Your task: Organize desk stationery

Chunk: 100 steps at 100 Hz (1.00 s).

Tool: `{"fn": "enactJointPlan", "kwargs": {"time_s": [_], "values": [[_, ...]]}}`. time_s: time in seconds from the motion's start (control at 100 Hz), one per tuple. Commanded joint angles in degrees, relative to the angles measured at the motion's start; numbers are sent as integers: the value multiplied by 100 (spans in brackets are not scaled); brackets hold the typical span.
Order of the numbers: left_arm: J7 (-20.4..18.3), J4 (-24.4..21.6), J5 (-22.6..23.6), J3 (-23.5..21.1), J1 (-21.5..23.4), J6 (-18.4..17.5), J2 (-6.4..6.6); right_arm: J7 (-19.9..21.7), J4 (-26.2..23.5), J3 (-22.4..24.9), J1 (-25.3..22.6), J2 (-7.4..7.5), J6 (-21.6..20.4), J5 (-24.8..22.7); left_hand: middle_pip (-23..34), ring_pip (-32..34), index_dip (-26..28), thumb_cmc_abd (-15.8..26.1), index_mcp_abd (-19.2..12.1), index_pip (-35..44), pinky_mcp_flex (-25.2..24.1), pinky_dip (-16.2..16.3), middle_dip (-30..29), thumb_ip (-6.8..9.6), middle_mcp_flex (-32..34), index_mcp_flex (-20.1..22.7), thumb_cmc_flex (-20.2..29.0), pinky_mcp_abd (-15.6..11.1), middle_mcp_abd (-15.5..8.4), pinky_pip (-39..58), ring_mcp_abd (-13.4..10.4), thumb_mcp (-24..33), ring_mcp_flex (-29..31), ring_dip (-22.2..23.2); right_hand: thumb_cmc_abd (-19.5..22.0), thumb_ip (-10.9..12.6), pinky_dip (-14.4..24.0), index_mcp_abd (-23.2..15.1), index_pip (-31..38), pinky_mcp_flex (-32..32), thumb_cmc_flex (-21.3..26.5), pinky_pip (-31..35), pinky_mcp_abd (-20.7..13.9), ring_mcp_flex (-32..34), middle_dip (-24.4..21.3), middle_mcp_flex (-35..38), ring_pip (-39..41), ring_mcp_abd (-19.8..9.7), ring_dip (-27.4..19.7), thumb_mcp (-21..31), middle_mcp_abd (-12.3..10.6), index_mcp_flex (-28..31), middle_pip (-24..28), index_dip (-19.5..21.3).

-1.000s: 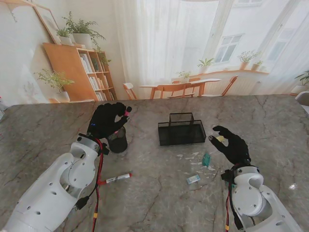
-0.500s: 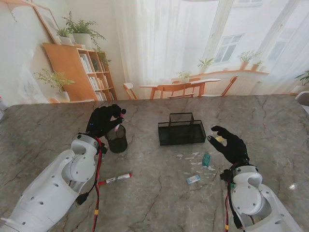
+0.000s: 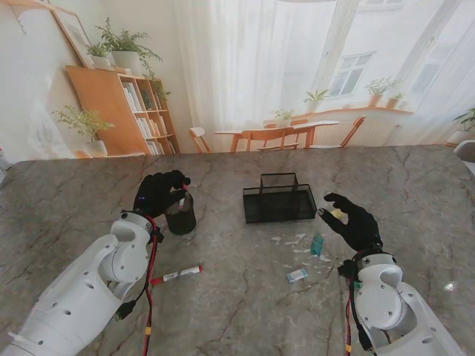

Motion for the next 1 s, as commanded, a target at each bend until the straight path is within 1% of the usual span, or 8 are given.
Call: {"fn": "enactJointPlan", "kwargs": {"time_s": [0.0,0.1,0.17,0.27,0.4,0.56,0.71,0.99], "values": [[-6,32,-7,8,62,31,2,76,12,-6,-1,-1,-8,17,-129,-45,-123,352,-93,-84,-155,98,-59,-344,-242,-113,204,-305,-249,-119,-29,115,-180,-56,116,27,27,22,58,-26,41,94,74,-8,70,16,11,8,77,-101,14,83,51,131],[-17,32,19,-9,92,26,12,73,12,-8,0,-4,-5,28,-368,-175,-510,350,-89,-584,-247,88,-378,-300,-448,-124,13,-284,-122,-190,-15,148,-277,-112,125,27,26,12,58,-34,38,92,68,-6,71,22,12,6,77,-103,18,81,53,130],[-38,32,53,-18,103,1,25,71,12,-9,2,-5,-7,34,-488,-254,-918,388,-37,-1371,-334,93,-1513,-305,-664,-142,-177,-245,-55,-268,-16,143,-341,-130,129,27,27,16,57,-28,42,96,72,-1,71,20,14,3,78,-104,19,81,51,130],[-40,48,101,-27,107,-41,38,74,13,-11,4,-5,-7,36,-1000,-354,-1359,646,46,-2571,-453,94,-2131,-253,-817,-37,-522,-198,58,-368,-49,140,-423,-148,134,26,27,15,59,-28,36,98,74,2,72,29,14,15,79,-108,26,88,54,129],[-43,66,231,-38,110,-129,70,73,13,-11,4,-7,-9,49,-2285,-861,-3016,1154,210,-4300,-688,-34,-3273,-215,-1149,-160,-1219,-93,243,-701,-87,73,-671,-446,142,26,27,5,56,-30,36,99,84,-3,71,26,11,17,78,-112,27,83,51,128],[-123,-11,408,-100,151,-255,124,62,9,-6,-2,-10,-9,53,-3728,-2793,-4052,1135,322,-5148,-1176,-1424,-4831,-246,-1817,-1027,-1854,487,451,-2900,-175,48,-1295,-2102,150,26,25,10,60,-31,38,100,77,4,71,26,12,11,80,-117,21,93,50,128],[-135,-179,612,-223,246,-427,170,52,10,-1,-5,-11,-16,51,-3924,-3348,-4336,1153,318,-5269,-1278,-1799,-5216,-230,-2216,-1399,-2133,648,488,-4112,-161,48,-1595,-2688,147,26,23,4,58,-31,35,100,77,-4,72,33,7,8,78,-123,29,91,52,127],[-85,-913,1090,-622,725,-994,257,56,12,1,-4,-10,-22,55,-3847,-3325,-4367,1219,430,-5209,-1240,-1685,-5237,-230,-2086,-1295,-2191,651,527,-4182,-138,58,-1524,-2752,150,27,20,8,58,-34,37,97,78,-2,72,30,6,14,79,-125,25,92,50,126]]}}
